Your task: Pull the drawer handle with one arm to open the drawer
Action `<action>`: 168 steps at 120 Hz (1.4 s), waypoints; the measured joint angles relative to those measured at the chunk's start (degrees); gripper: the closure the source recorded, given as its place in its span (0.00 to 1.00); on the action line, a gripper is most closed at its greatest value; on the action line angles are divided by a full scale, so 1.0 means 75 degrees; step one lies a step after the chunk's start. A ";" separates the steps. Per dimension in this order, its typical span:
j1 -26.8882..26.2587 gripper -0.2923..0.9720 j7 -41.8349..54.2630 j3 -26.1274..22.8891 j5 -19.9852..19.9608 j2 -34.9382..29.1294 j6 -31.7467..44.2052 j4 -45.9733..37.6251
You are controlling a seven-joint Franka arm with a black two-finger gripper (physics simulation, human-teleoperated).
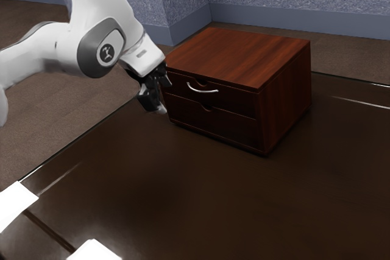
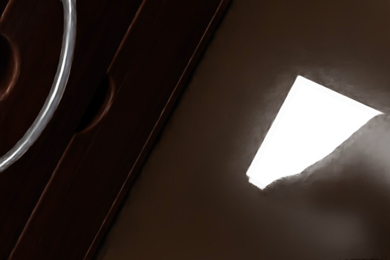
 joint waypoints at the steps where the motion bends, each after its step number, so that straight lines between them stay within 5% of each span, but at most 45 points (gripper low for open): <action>1: -0.0006 0.38 0.0061 -0.0001 0.0000 0.0017 0.0039 0.0012; 28: -0.0061 0.56 0.1473 -0.0175 -0.0099 0.0882 0.0694 0.0783; 84: 0.0034 0.65 0.3573 -0.0226 -0.0619 0.1432 0.1177 0.1100; 112: 0.0027 0.78 0.4191 -0.0182 -0.0905 0.1589 0.1249 0.1015; 132: 0.0068 0.86 0.4521 -0.0154 -0.0985 0.0703 0.1521 -0.0253; 168: 0.0183 0.82 0.4923 -0.0118 -0.1067 -0.1255 0.2360 -0.2733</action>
